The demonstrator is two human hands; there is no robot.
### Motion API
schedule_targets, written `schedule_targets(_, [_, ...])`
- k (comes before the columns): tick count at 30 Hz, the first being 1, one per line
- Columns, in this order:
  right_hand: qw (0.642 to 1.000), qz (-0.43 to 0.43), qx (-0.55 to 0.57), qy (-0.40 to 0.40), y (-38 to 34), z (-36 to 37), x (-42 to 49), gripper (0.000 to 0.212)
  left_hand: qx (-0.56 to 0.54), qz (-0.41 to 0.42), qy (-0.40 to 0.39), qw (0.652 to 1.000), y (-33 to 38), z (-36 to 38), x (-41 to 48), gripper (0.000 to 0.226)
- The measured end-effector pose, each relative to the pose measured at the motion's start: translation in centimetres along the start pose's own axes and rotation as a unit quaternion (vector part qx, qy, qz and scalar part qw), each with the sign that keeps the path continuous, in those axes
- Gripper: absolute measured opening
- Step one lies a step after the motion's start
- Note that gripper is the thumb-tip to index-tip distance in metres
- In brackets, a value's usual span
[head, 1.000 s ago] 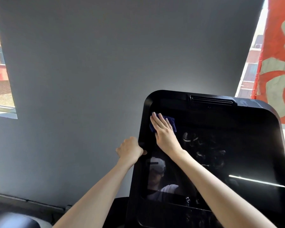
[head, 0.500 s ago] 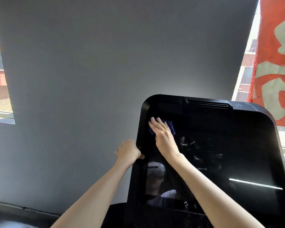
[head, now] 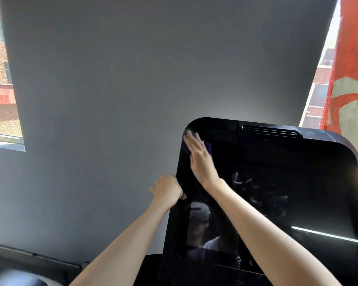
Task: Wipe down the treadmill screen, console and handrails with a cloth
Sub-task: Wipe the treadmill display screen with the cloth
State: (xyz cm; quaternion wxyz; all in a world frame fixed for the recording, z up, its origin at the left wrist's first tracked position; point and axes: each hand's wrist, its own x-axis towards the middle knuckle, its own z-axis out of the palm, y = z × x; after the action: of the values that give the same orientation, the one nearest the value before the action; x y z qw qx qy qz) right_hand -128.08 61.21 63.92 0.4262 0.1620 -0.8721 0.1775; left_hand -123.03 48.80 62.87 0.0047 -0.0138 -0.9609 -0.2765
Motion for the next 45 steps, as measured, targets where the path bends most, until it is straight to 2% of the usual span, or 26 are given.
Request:
schedule_targets(3, [0.985, -0.137, -0.052, -0.092, 1.3, -0.2, -1.8, 0.064, 0.018, 0.006, 0.003, 1.000, 0.0, 0.1, 0.2, 0.036])
schedule_targets(5, [0.970, -0.188, -0.095, -0.123, 2.7, -2.1, -0.2, 0.063, 0.028, 0.010, -0.003, 1.000, 0.2, 0.1, 0.3, 0.035])
schedule_targets(8, [0.986, -0.109, -0.098, -0.075, 3.6, -3.5, 4.8, 0.055, 0.052, 0.020, -0.005, 0.998, 0.4, 0.0, 0.3, 0.040])
schedule_targets(10, [0.995, -0.030, -0.091, -0.038, 3.3, -3.7, 7.7, 0.041, 0.071, 0.027, -0.001, 0.997, 0.5, 0.1, 0.3, 0.040])
schedule_targets(12, [0.992, 0.041, -0.115, -0.040, 3.0, -3.7, 9.5, 0.029, 0.084, 0.028, 0.001, 0.996, 0.6, 0.2, 0.4, 0.038])
schedule_targets(13, [0.988, 0.039, -0.138, -0.052, 2.8, -3.5, 9.8, 0.026, 0.086, 0.025, 0.001, 0.996, 0.6, 0.2, 0.5, 0.038])
schedule_targets(14, [0.986, 0.008, -0.152, -0.072, 2.5, -3.3, 9.6, 0.025, 0.088, 0.024, 0.000, 0.996, 0.6, 0.2, 0.5, 0.038])
schedule_targets(16, [0.972, -0.125, -0.134, -0.148, 1.9, -2.6, 8.0, 0.022, 0.086, 0.021, -0.002, 0.996, 0.6, 0.1, 0.7, 0.040])
schedule_targets(18, [0.934, -0.241, -0.110, -0.240, 1.4, -1.7, 5.5, 0.019, 0.088, 0.018, -0.002, 0.996, 0.7, 0.1, 0.9, 0.042])
schedule_targets(20, [0.915, -0.270, -0.114, -0.277, 1.2, -1.3, 4.2, 0.022, 0.099, 0.019, 0.000, 0.995, 0.8, 0.1, 0.8, 0.042])
schedule_targets(24, [0.927, -0.242, -0.178, -0.223, 1.1, -1.4, 6.2, 0.027, 0.112, 0.036, 0.009, 0.993, 0.7, 0.2, 0.5, 0.033])
schedule_targets(27, [0.952, -0.136, -0.220, -0.167, 1.0, -1.3, 8.9, 0.028, 0.107, 0.038, 0.009, 0.993, 0.7, 0.2, 0.4, 0.027])
schedule_targets(31, [0.963, 0.013, -0.238, -0.123, 1.6, -1.8, 11.6, 0.029, 0.104, 0.041, 0.016, 0.994, 0.5, 0.5, 0.4, 0.024])
schedule_targets(34, [0.967, 0.050, -0.226, -0.102, 2.5, -2.7, 11.7, 0.030, 0.098, 0.040, 0.011, 0.994, 0.4, 0.4, 0.6, 0.026])
schedule_targets(37, [0.975, -0.042, -0.182, -0.121, 2.3, -2.9, 10.1, 0.026, 0.087, 0.029, -0.006, 0.996, 0.5, 0.1, 0.9, 0.032])
schedule_targets(39, [0.964, -0.130, -0.163, -0.163, 1.6, -2.3, 8.2, 0.025, 0.079, 0.026, -0.014, 0.996, 0.5, 0.0, 1.0, 0.035])
schedule_targets(42, [0.921, -0.247, -0.168, -0.250, -0.1, -0.7, 5.1, 0.022, 0.077, 0.025, -0.014, 0.997, 0.6, 0.0, 0.9, 0.035])
schedule_targets(45, [0.854, -0.310, -0.267, -0.322, -1.5, 0.7, 3.7, 0.030, 0.079, 0.032, 0.001, 0.996, 0.4, 0.1, 0.5, 0.044])
